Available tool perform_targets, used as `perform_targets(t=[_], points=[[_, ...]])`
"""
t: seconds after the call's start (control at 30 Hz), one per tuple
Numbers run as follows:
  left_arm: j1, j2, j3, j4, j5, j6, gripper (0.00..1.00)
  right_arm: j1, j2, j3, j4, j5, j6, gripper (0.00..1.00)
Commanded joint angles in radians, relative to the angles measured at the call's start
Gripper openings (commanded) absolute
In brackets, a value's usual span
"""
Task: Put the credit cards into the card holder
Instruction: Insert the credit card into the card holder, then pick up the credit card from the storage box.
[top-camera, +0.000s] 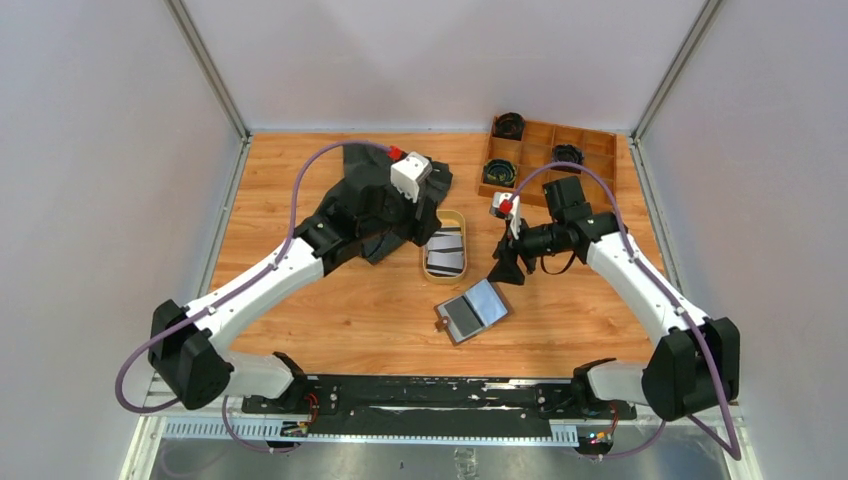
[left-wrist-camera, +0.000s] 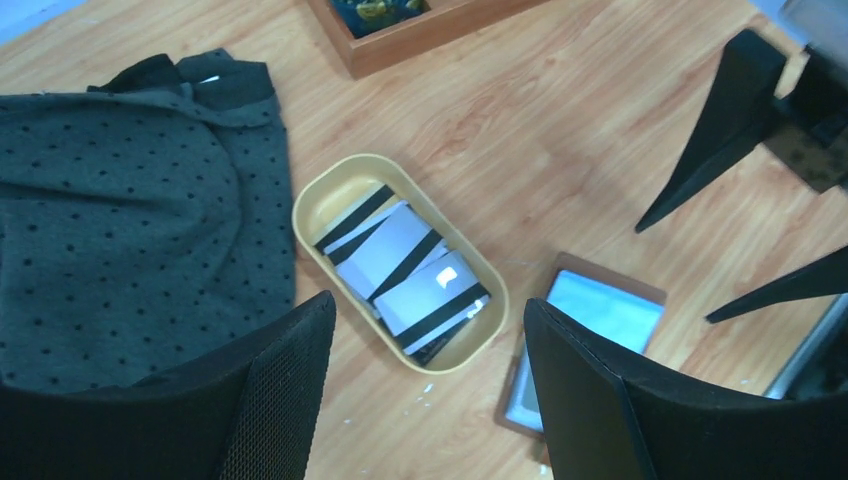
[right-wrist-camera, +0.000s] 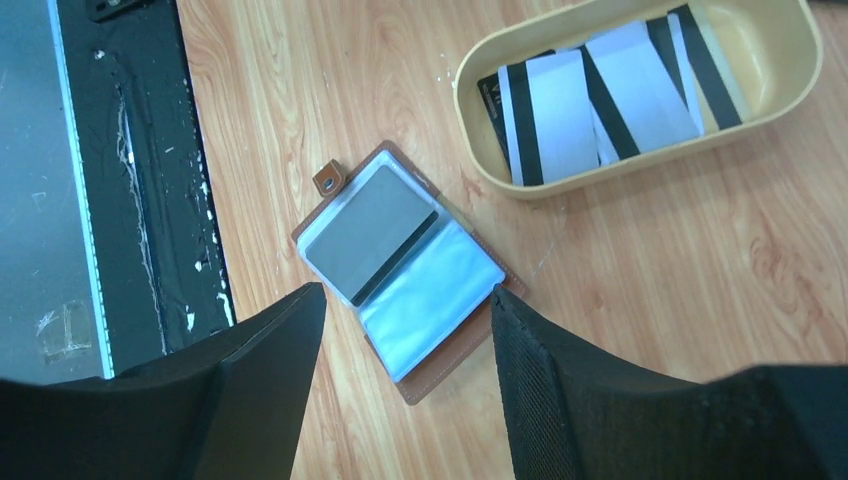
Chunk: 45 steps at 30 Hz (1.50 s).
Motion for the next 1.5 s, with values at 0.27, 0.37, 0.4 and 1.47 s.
perform_targets(t=[0.27,0.37,0.4,1.47], points=[[0.158,0.326,0.346,-0.347,0.311,0.45,0.77,-0.038,0.058,0.071,-0.107,-0.059,-0.061,0.67],[0.157,0.433,0.391,-0.406,0.243,0.597,0.77,-0.065,0.066,0.064,-0.107,-0.071,-0.049,0.67],[0.156,0.456,0.396,-0.414,0.238,0.645,0.77,-0.071,0.072,0.065,-0.106,-0.077,-0.047,0.67],[0.077,0.87,0.644,-0.514,0.304,1.095,0.84,-0.113,0.178,0.086,-0.149,-0.063,-0.06,0.66]])
